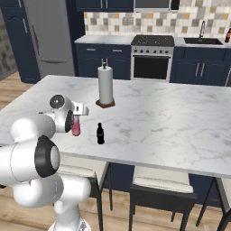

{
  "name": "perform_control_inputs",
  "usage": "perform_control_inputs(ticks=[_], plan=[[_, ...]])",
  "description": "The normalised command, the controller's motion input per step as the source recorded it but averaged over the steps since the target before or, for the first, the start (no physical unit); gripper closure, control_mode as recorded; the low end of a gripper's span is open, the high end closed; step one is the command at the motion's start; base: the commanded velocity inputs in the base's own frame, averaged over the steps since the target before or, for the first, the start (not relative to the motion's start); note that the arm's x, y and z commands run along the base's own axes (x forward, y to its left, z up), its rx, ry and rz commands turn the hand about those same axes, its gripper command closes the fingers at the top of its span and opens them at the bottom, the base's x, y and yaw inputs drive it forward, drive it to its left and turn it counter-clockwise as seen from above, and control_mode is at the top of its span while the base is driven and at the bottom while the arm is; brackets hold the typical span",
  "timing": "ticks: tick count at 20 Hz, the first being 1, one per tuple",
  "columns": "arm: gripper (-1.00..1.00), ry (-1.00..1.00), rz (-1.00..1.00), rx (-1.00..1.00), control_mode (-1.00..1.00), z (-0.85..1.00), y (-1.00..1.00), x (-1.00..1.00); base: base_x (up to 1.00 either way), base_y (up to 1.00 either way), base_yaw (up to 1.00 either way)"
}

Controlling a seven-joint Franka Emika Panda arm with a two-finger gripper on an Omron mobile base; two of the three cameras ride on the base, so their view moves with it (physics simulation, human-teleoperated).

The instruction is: Place the large bottle from the dining counter next to the other large bottle outside the sink, and place the small bottle from the dining counter next to the other small bottle inside the sink.

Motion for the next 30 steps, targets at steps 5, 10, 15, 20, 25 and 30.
perform_control_inputs(ticks=[5, 10, 15, 20, 25, 30], plan=[[1.00, 0.00, 0.00, 0.00, -1.00, 0.00, 0.00, 0.00, 0.00, 0.00, 0.00], [1.00, 0.00, 0.00, 0.00, -1.00, 0.00, 0.00, 0.00, 0.00, 0.00, 0.00], [1.00, 0.00, 0.00, 0.00, -1.00, 0.00, 0.00, 0.00, 0.00, 0.00, 0.00], [1.00, 0.00, 0.00, 0.00, -1.00, 0.00, 0.00, 0.00, 0.00, 0.00, 0.00], [1.00, 0.00, 0.00, 0.00, 1.00, 0.00, 0.00, 0.00, 0.00, 0.00, 0.00], [1.00, 0.00, 0.00, 0.00, 1.00, 0.00, 0.00, 0.00, -0.03, 0.05, 0.00]])
